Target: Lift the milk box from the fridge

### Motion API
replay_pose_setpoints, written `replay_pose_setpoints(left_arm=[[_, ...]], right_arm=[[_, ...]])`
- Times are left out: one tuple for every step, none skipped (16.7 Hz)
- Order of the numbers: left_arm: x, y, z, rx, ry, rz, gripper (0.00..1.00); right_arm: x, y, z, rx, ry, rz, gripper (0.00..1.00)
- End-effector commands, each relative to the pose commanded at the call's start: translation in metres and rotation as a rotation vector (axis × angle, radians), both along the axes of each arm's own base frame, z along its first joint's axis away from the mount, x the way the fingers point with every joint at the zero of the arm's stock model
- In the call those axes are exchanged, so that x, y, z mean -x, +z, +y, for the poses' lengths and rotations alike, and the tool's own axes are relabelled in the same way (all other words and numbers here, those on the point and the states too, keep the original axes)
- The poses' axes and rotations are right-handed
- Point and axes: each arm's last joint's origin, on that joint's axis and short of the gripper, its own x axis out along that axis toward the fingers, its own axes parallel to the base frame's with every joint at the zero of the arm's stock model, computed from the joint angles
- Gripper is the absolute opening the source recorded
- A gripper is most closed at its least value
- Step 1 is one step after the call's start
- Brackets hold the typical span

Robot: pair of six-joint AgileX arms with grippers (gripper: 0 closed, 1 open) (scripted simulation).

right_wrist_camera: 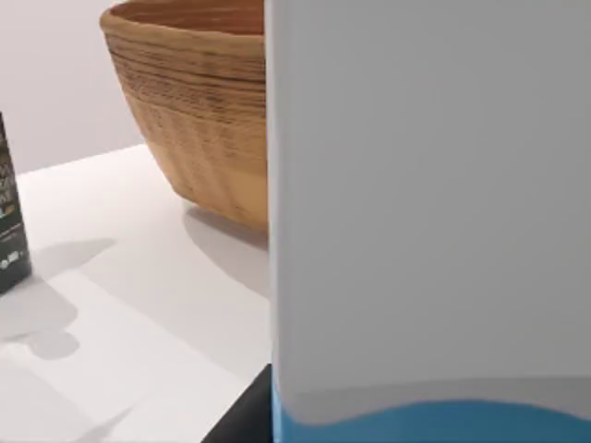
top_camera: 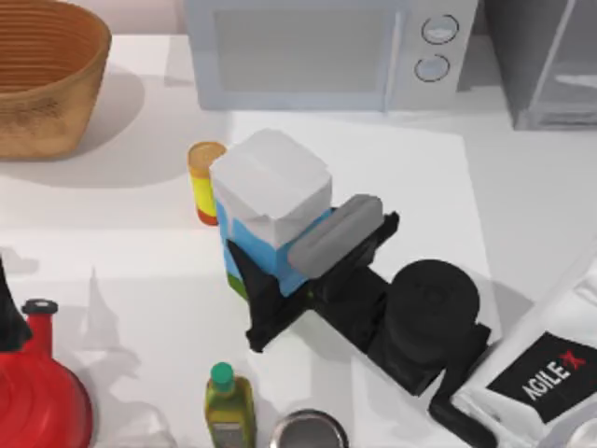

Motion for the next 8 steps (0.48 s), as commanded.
replay_pose_setpoints(left_arm=[[0.0,0.0,0.0,0.0,0.0,0.0,1.0],[0.0,0.0,0.0,0.0,0.0,0.0,1.0],[0.0,0.0,0.0,0.0,0.0,0.0,1.0],[0.0,0.0,0.0,0.0,0.0,0.0,1.0],[0.0,0.0,0.0,0.0,0.0,0.0,1.0],[0.0,0.0,0.0,0.0,0.0,0.0,1.0],[0.0,0.0,0.0,0.0,0.0,0.0,1.0],[0.0,0.0,0.0,0.0,0.0,0.0,1.0]], right_arm=[[-0.0029,-0.0019,0.0027,-0.003,0.0,-0.005,0.0],[-0.0045,-0.0028,0.0041,-0.004,0.0,-0.007,0.0],[-0.0048,-0.0029,0.0043,-0.004,0.0,-0.008,0.0],[-0.0048,-0.0029,0.0043,-0.004,0.0,-0.008,0.0],[-0.0048,-0.0029,0.0043,-0.004,0.0,-0.008,0.0],[-0.0048,-0.0029,0.0043,-0.004,0.0,-0.008,0.0],[-0.0048,-0.0029,0.0043,-0.004,0.0,-0.008,0.08],[-0.0048,-0.0029,0.0043,-0.004,0.0,-0.008,0.15]])
